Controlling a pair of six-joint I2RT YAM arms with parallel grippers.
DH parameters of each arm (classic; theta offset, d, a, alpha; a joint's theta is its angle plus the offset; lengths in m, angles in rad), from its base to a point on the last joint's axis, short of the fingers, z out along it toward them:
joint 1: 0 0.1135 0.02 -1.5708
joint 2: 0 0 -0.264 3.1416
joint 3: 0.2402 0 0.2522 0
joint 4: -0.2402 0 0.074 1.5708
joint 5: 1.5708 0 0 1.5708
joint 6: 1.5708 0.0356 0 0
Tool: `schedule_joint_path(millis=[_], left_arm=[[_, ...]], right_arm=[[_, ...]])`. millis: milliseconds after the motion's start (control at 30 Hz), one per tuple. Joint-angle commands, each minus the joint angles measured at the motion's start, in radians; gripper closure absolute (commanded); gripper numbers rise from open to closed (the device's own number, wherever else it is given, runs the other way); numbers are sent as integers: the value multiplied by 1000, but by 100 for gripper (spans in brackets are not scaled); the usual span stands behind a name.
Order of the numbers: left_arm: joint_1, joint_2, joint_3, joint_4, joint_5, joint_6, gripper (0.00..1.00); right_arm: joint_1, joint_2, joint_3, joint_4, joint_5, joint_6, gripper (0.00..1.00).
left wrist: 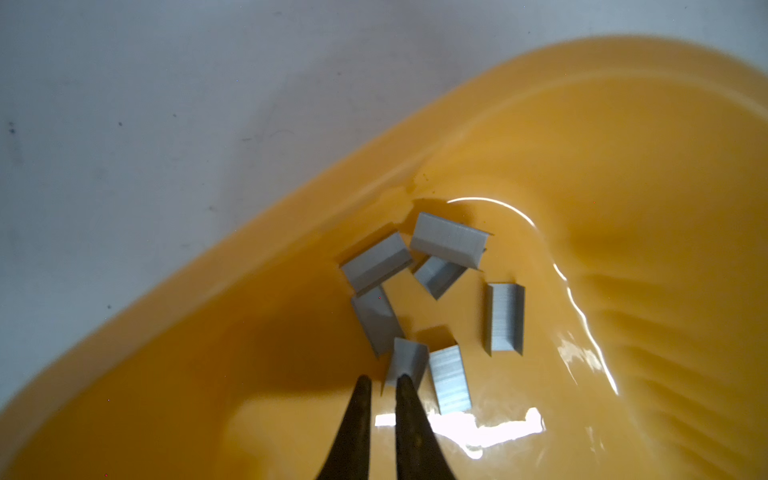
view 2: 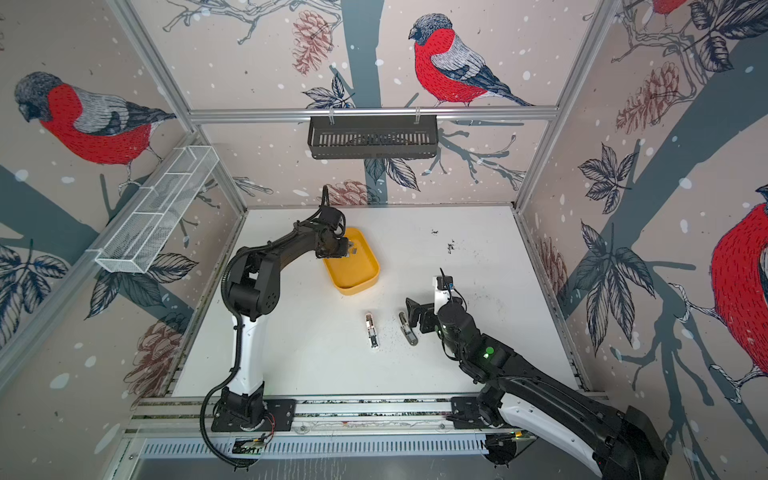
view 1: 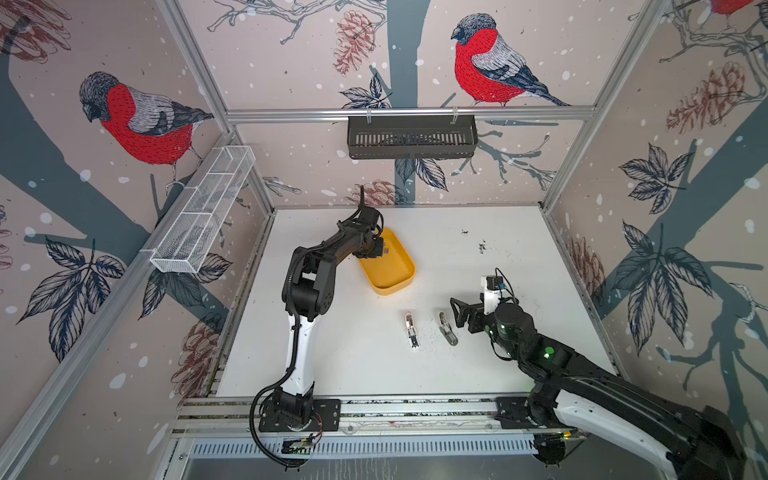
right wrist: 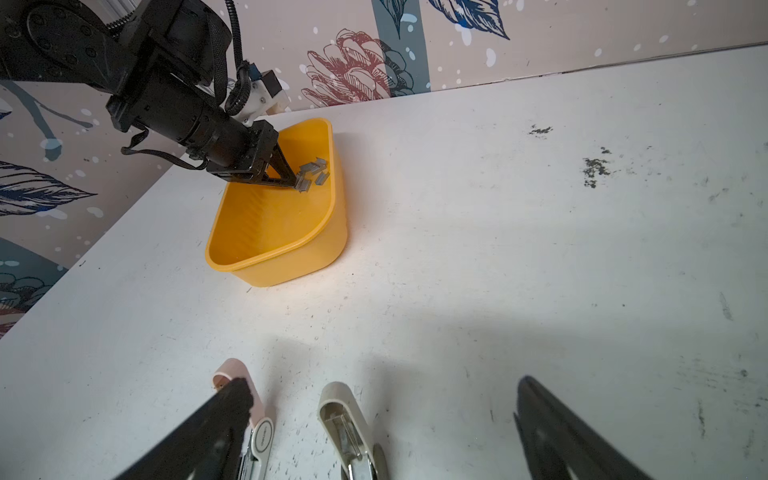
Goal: Load the staples into the stapler
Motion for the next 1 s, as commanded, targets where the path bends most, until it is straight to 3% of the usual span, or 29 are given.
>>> schedule_joint_path(millis=[0,967], left_arm=[[2,9,6,3,21,9,86],[-1,37,28,-22,18,10,90]], right_arm=[[0,-4,-2,15,-1,-3,0],[-4,-6,-9,14,-3,3,0]])
